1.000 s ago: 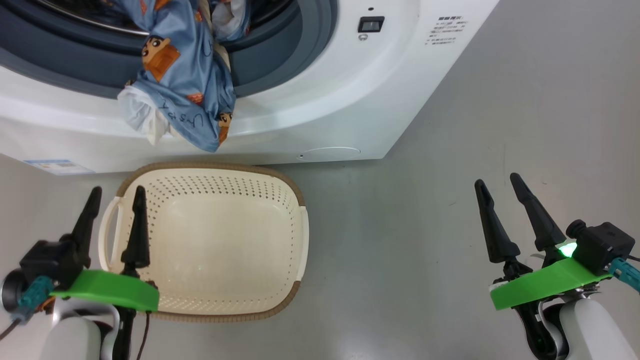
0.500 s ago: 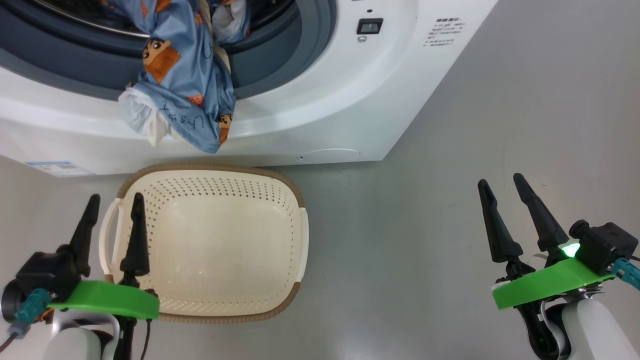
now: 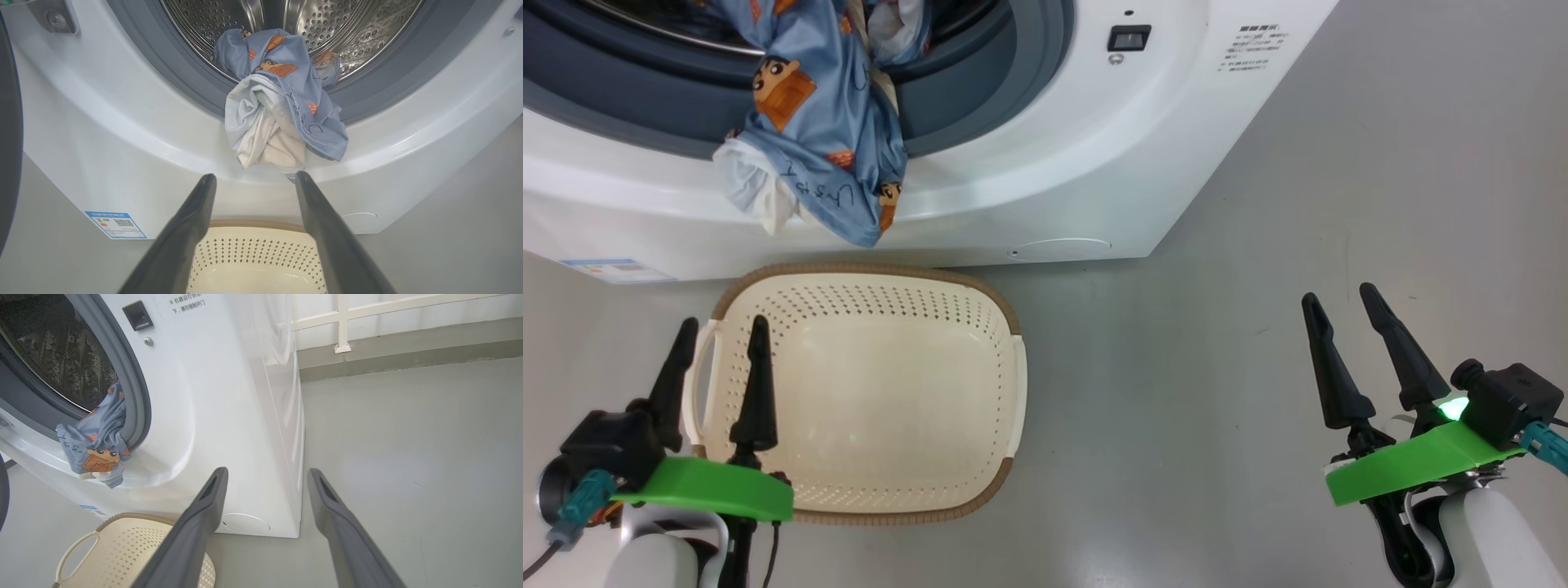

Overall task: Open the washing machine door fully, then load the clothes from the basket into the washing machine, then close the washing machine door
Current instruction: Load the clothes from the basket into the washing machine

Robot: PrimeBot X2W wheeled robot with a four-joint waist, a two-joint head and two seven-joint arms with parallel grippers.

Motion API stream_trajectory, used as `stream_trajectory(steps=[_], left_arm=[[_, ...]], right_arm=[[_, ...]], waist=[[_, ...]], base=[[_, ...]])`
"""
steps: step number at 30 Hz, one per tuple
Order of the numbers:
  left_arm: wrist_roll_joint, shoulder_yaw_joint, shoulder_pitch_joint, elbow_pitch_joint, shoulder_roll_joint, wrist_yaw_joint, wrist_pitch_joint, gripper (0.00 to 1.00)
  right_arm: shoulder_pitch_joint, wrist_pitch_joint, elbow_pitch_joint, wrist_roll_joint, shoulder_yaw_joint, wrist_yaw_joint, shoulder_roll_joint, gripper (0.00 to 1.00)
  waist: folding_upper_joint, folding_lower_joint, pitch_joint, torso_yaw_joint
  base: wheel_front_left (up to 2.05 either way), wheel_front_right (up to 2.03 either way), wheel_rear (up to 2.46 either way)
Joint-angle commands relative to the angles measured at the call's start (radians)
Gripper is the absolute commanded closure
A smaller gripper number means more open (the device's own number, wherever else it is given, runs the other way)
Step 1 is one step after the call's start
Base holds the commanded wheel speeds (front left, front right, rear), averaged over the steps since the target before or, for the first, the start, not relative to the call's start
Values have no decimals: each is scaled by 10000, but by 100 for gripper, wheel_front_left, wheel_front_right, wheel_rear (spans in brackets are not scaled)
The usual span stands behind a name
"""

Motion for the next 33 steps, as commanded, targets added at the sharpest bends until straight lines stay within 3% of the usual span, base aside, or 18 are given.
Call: stream_trajectory(steps=[1,20,33], left_arm=[[-78,247,-84,-125,157,-15,-57,0],[-615,-504,-2045,1203,260,-15,-57,0],[-1460,-1272,-4163,3231,570,-15,-57,0]], right_arm=[[183,-48,-248,-97,242,16,-16,0],[-124,-48,-271,-91,399,16,131,0],[-412,-48,-272,-68,494,16,336,0]], waist=[[0,0,13,-5],[0,0,552,-209],[0,0,990,-583]], base=[[0,0,0],[0,0,0],[0,0,0]])
